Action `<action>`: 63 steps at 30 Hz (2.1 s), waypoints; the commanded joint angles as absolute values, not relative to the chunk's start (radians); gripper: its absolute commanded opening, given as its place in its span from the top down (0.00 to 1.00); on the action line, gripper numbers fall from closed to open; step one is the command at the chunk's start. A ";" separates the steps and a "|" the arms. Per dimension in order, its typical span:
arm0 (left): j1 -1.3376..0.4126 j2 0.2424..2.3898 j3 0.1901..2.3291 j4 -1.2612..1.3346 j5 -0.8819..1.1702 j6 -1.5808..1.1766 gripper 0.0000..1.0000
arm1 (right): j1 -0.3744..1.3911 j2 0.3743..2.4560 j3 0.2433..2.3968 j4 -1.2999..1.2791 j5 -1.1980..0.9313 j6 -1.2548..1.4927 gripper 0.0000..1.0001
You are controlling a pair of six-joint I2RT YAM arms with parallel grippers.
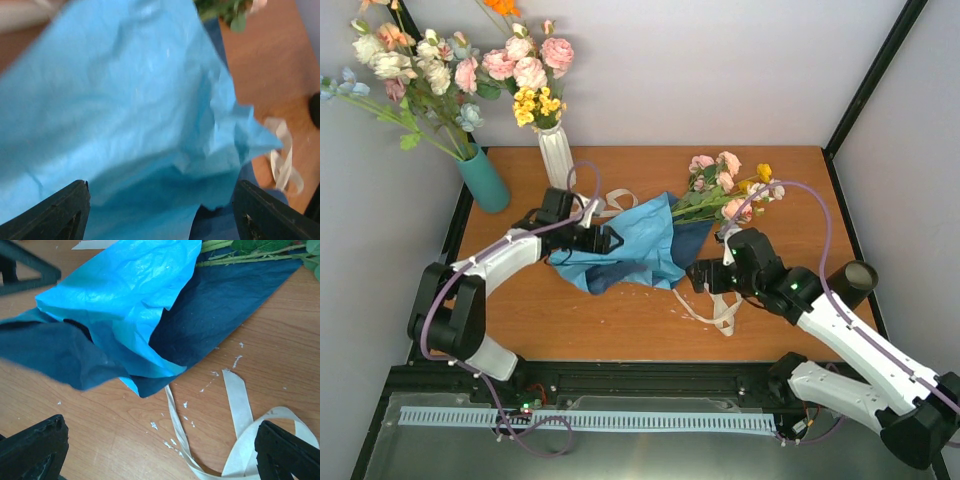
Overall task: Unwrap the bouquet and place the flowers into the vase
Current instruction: Unfold the wrapping paper at the center of the board.
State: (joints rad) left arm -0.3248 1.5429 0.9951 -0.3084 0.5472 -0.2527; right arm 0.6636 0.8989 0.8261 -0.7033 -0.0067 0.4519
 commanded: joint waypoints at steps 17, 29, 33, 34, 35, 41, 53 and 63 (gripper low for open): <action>-0.468 1.299 0.599 -0.195 0.536 -0.503 0.29 | 0.669 1.163 0.890 -0.401 -0.207 0.564 0.01; -0.714 1.412 0.822 -0.330 0.290 -0.381 0.21 | 0.669 1.067 0.748 -0.431 -0.096 0.599 0.01; -0.776 1.493 0.897 -0.360 0.222 -0.323 0.17 | 0.669 0.990 0.705 -0.467 -0.023 0.613 0.01; -0.792 1.514 0.922 -0.389 0.191 -0.303 0.16 | 0.668 0.966 0.692 -0.476 -0.006 0.616 0.01; -0.807 1.534 0.948 -0.422 0.151 -0.283 0.15 | 0.669 0.936 0.678 -0.488 0.009 0.619 0.01; -0.850 1.590 1.042 -0.569 -0.039 -0.146 0.14 | 0.669 0.800 0.614 -0.536 0.064 0.624 0.00; -0.875 1.422 0.925 -0.608 -0.044 0.243 0.16 | 0.668 0.743 0.570 -0.562 0.069 0.622 0.00; -0.876 1.499 0.894 -0.586 -0.124 0.358 0.26 | 0.668 0.751 0.571 -0.568 0.055 0.635 0.00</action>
State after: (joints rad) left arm -0.8650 1.4715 0.8787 -0.6102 -0.0761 0.2855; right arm 0.6636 0.7574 0.5743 -0.5537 0.0467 0.6193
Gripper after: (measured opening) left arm 0.754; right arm 0.999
